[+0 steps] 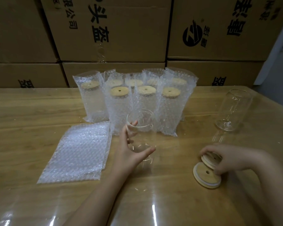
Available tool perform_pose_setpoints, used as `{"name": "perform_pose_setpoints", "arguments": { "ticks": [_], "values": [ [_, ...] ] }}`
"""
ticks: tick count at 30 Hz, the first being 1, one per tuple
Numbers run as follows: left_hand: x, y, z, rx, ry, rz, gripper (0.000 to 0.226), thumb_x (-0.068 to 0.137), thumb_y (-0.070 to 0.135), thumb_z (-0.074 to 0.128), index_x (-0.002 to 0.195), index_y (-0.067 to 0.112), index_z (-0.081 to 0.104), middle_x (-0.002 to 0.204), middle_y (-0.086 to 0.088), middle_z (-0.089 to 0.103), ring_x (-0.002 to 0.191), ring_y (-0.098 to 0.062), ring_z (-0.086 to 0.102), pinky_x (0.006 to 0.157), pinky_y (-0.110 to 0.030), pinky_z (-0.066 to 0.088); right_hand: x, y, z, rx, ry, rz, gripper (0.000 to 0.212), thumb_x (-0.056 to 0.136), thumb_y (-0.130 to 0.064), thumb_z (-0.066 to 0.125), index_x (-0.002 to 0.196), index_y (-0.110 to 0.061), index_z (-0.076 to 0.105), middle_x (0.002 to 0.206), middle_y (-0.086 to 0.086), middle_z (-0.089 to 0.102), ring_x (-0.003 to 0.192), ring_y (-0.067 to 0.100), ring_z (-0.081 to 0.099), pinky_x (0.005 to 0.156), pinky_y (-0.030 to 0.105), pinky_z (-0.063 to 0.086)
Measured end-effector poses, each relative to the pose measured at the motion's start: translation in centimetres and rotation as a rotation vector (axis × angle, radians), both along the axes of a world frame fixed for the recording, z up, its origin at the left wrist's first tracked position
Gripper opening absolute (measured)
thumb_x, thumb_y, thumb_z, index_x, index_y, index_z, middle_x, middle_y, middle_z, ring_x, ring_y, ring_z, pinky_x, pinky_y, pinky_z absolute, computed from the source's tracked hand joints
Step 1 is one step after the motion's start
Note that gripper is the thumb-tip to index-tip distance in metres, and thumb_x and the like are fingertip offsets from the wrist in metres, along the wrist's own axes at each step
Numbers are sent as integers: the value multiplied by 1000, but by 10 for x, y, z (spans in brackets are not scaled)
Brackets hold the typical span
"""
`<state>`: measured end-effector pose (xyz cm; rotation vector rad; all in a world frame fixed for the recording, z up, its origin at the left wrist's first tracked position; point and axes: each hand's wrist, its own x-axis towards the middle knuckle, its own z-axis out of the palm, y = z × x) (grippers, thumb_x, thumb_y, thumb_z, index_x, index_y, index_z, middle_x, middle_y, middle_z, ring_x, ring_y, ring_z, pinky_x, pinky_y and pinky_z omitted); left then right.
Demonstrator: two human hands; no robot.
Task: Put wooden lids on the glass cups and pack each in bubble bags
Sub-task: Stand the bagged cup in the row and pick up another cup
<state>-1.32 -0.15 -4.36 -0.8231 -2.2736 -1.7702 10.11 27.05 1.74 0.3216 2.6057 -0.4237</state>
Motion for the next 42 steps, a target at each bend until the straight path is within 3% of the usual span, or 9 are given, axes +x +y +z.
{"name": "perform_pose_setpoints", "arguments": {
  "ticks": [4, 7, 10, 13, 20, 28, 34, 38, 42],
  "values": [
    [-5, 2, -4, -30, -29, -52, 95, 58, 55, 80, 139, 45, 31, 138, 36, 40, 120, 10, 48, 92, -15, 42, -10, -5, 9, -90, 279, -19, 52, 80, -22, 74, 121, -38, 47, 125, -4, 44, 108, 8, 50, 87, 16, 44],
    [-11, 3, -9, -50, -55, -93, 107, 58, 58, 79, 147, 32, 26, 142, 33, 38, 122, 8, 47, 95, -21, 40, -20, -32, 27, -438, 644, -54, 57, 72, -33, 78, 119, -50, 50, 121, -11, 45, 96, -1, 57, 74, 8, 47],
    [-13, 4, -11, -61, -83, -110, 107, 59, 61, 80, 146, 34, 24, 141, 32, 38, 123, 8, 46, 95, -23, 38, -32, -69, 43, -793, 964, -90, 56, 59, -48, 78, 108, -57, 51, 122, -14, 49, 94, 3, 64, 74, 17, 54],
    [-15, 5, -12, -64, -100, -106, 103, 58, 63, 77, 143, 43, 22, 137, 31, 42, 123, 8, 46, 93, -21, 38, -50, -99, 43, -1101, 1126, -44, 59, 64, -30, 82, 113, -40, 51, 127, -1, 53, 104, 11, 65, 82, 26, 55],
    [-15, 5, -14, -42, -123, -116, 103, 59, 62, 79, 143, 45, 22, 133, 27, 46, 125, 4, 46, 102, -41, 44, -82, -142, 17, -1334, 1146, -74, 54, 69, -21, 79, 115, -29, 52, 126, 9, 55, 110, 16, 61, 83, 27, 53],
    [-15, 6, -12, -39, -123, -112, 101, 61, 57, 81, 143, 45, 23, 134, 22, 48, 123, -3, 50, 100, -46, 46, -92, -143, -17, -1333, 1200, -127, 41, 69, -28, 75, 104, -27, 55, 105, -9, 63, 97, 7, 61, 81, 22, 49],
    [-14, 4, -14, -1, -143, -136, 89, 68, 55, 74, 142, 45, 26, 134, 22, 49, 125, -1, 48, 96, -33, 46, -96, -143, -25, -1433, 1127, -102, 37, 72, -25, 71, 103, -24, 51, 97, -15, 63, 92, 6, 62, 79, 22, 50],
    [-11, 2, -1, 234, -170, -170, 63, 83, 48, 53, 137, 18, 46, 129, 6, 61, 122, -11, 55, 91, -19, 46, -97, -142, -30, -1413, 1121, -115, 38, 72, -28, 73, 104, -29, 53, 105, -3, 60, 97, 13, 61, 82, 27, 50],
    [-4, 7, 22, 274, -126, -32, 59, 74, 59, 62, 129, 45, 45, 125, 25, 57, 118, 2, 54, 91, -17, 48, -95, -144, -44, -1316, 1127, -157, 67, 69, -43, 80, 127, -30, 48, 128, 0, 58, 121, 18, 56, 97, 34, 49]
  ]
}}
